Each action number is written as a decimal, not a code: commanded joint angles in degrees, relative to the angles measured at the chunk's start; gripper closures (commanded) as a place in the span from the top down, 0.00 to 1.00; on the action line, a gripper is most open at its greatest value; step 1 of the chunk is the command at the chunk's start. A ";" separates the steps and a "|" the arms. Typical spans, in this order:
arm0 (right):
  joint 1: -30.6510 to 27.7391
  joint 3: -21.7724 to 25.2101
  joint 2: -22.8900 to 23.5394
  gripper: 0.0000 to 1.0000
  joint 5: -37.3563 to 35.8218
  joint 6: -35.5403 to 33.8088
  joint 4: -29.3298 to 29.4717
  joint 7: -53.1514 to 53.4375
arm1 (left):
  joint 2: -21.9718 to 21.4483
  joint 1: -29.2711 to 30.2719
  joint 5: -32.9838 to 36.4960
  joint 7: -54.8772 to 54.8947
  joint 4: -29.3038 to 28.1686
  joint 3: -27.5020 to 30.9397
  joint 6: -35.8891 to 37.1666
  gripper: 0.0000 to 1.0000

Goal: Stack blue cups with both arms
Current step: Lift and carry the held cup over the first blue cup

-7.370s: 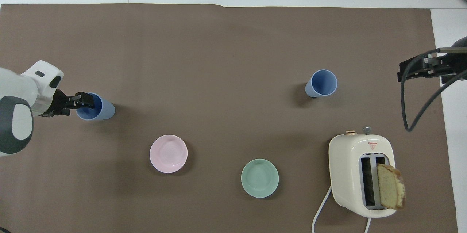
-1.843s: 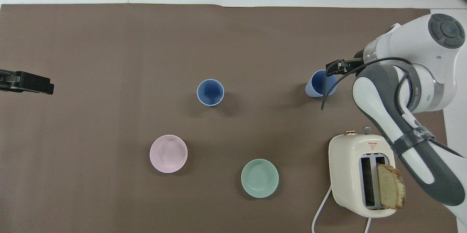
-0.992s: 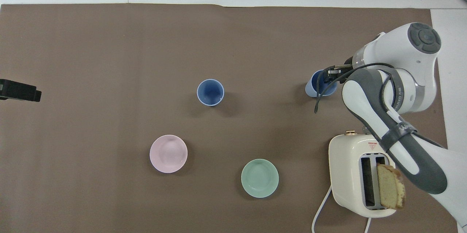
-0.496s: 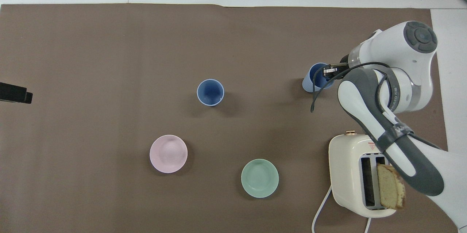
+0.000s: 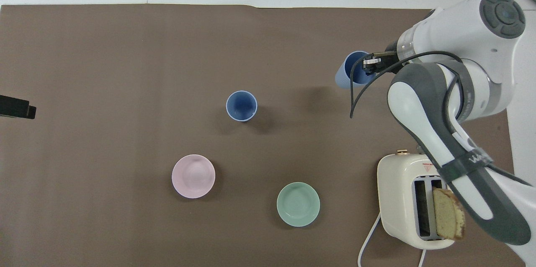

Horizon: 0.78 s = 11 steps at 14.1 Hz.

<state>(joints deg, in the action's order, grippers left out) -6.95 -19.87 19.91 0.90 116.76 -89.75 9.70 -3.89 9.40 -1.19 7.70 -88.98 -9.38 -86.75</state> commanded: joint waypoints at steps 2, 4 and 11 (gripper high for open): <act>4.38 -2.36 1.36 0.00 0.34 -0.83 4.66 8.91 | -1.83 0.89 0.31 -0.14 -2.33 -0.55 0.62 1.00; 7.37 -2.45 2.15 0.00 0.51 -0.74 7.21 12.51 | -1.91 0.97 0.31 -0.14 -2.51 -0.55 0.45 1.00; 15.03 -2.63 1.98 0.00 4.81 0.49 8.01 19.56 | -1.91 0.89 0.31 -0.14 -2.51 -0.55 0.18 1.00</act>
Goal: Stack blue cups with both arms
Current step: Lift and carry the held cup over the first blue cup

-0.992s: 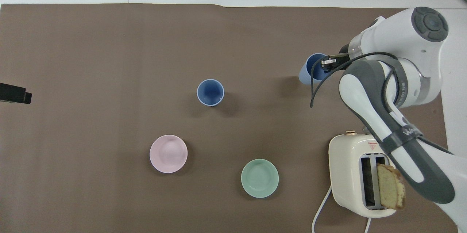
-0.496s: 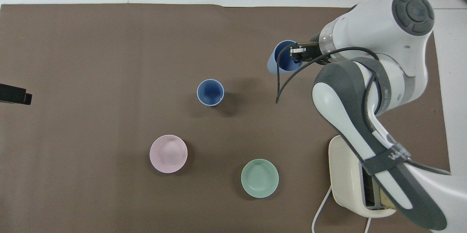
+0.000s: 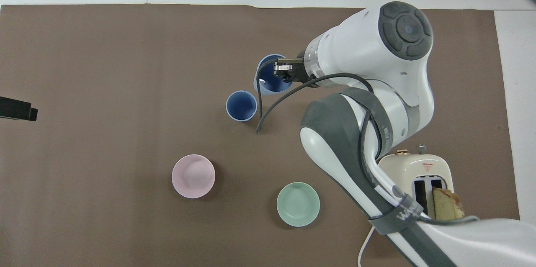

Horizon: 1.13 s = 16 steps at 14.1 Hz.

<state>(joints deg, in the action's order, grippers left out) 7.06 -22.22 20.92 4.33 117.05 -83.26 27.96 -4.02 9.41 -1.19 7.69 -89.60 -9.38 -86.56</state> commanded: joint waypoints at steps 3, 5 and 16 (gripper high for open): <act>2.87 -0.28 1.06 0.00 2.61 2.38 1.26 2.79 | -1.78 0.97 0.31 -0.05 -1.89 -0.55 -0.27 1.00; 4.01 -0.28 1.23 0.00 3.06 3.89 0.99 4.55 | -1.78 0.97 0.31 -0.05 -1.89 -0.55 -0.27 1.00; 4.19 -0.20 5.45 0.00 0.95 4.33 -0.15 4.64 | -1.78 0.97 0.31 -0.05 -1.89 -0.55 -0.36 1.00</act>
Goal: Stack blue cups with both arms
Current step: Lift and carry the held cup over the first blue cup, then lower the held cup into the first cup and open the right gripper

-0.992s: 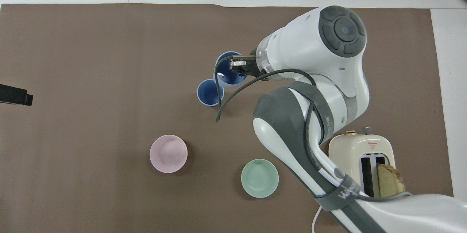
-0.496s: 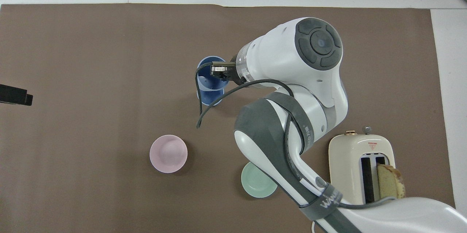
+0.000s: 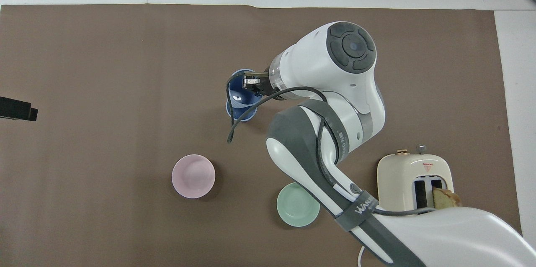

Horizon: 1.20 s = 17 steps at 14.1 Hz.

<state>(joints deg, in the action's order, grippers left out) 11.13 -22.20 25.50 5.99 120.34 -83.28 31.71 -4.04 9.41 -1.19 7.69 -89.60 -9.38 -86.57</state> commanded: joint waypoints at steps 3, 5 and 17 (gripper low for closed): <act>0.47 -0.21 2.09 0.00 -1.69 1.39 -0.13 0.89 | -1.76 0.96 0.31 -0.05 -1.89 -0.55 -0.35 1.00; 0.47 -0.13 2.44 0.00 -1.69 1.39 -0.39 0.89 | -1.76 0.96 0.31 -0.05 -1.89 -0.55 -0.35 1.00; -0.14 -0.13 2.45 0.00 -2.83 1.48 -2.51 0.54 | -1.76 0.96 0.31 -0.05 -1.89 -0.55 -0.35 1.00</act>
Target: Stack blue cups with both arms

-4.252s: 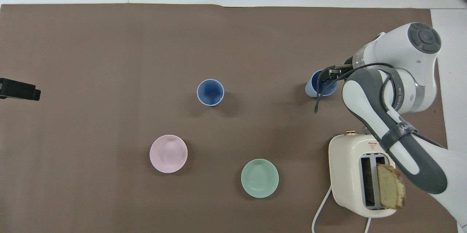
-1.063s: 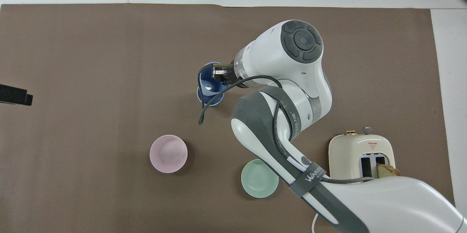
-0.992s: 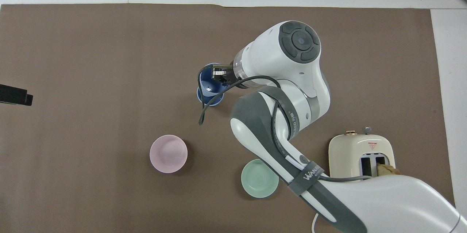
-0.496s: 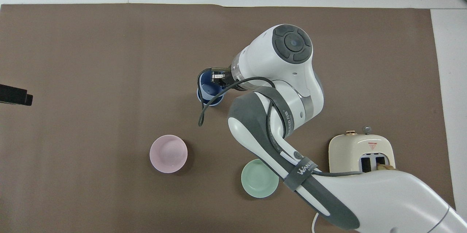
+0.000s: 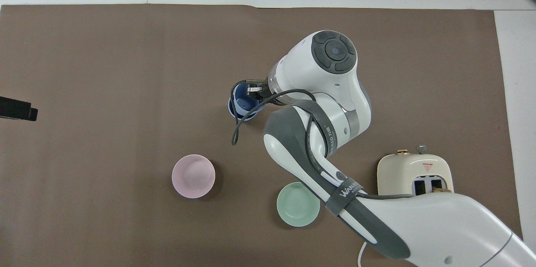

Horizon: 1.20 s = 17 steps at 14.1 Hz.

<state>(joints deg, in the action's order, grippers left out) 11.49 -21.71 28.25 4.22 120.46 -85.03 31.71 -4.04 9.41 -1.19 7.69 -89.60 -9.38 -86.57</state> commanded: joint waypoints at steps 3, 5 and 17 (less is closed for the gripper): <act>-0.60 -0.61 -0.21 0.56 -1.05 1.36 -0.84 0.54 | -1.76 0.96 0.31 -0.05 -1.89 -0.55 -0.35 1.00; -0.60 -0.61 -0.21 0.58 -1.05 1.36 -0.84 0.54 | -1.76 0.96 0.31 0.04 -1.89 -0.55 -0.35 1.00; -7.08 -0.52 -1.52 1.00 -4.57 -5.04 -0.05 -3.66 | -1.76 0.96 0.31 0.04 -1.98 -0.55 -0.18 1.00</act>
<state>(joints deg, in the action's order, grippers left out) 8.07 -21.38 28.16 0.37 118.50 -84.87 31.07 -4.04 9.41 -1.19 7.69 -89.61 -9.38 -86.57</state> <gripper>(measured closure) 0.000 0.000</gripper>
